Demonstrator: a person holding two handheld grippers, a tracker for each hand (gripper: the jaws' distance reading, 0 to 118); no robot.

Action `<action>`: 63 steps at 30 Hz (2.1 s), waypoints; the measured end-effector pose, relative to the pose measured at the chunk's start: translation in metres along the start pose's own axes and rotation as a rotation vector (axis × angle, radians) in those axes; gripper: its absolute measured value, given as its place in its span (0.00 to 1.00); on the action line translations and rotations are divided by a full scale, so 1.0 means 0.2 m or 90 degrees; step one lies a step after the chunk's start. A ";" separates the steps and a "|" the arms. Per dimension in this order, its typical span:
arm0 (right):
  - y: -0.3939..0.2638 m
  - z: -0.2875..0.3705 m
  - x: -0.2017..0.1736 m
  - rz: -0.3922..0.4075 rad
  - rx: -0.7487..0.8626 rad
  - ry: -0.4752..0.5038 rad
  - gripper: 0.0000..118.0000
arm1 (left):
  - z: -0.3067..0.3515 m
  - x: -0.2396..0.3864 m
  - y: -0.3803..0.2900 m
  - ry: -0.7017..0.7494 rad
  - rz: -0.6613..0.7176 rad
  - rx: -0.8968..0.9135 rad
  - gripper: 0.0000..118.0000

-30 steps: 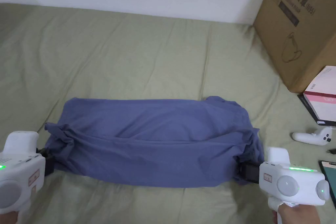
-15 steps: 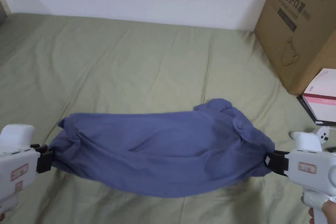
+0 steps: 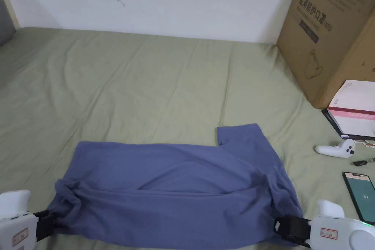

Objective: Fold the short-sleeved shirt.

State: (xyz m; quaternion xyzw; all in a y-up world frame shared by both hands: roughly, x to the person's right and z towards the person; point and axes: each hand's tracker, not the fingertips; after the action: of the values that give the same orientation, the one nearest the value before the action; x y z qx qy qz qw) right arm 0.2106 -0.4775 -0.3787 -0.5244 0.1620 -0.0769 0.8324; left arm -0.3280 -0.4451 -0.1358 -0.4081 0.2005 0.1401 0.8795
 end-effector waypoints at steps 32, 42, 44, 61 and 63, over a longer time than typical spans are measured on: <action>0.03 0.22 -0.60 0.258 0.353 0.038 0.00 | -0.86 0.16 0.68 0.080 -0.196 0.066 0.89; 0.36 0.01 -0.46 0.221 0.267 -0.040 0.00 | -0.98 0.27 0.66 0.077 -0.199 0.002 0.18; 0.46 -0.07 -0.43 0.225 0.252 -0.069 0.00 | -0.91 0.33 0.64 0.100 -0.221 0.027 0.04; 1.05 -0.91 -0.32 0.150 0.000 -0.166 0.50 | -0.56 0.33 0.72 0.024 -0.177 0.065 0.04; 1.04 -0.86 -0.36 0.167 0.009 -0.140 0.01 | -0.57 0.32 0.73 0.014 -0.163 0.061 0.04</action>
State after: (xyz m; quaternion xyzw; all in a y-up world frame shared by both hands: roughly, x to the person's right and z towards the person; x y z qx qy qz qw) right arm 0.0743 -0.5097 -0.6206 -0.4984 0.1361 0.0893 0.8515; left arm -0.3584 -0.4368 -0.3304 -0.3898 0.1628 0.0122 0.9063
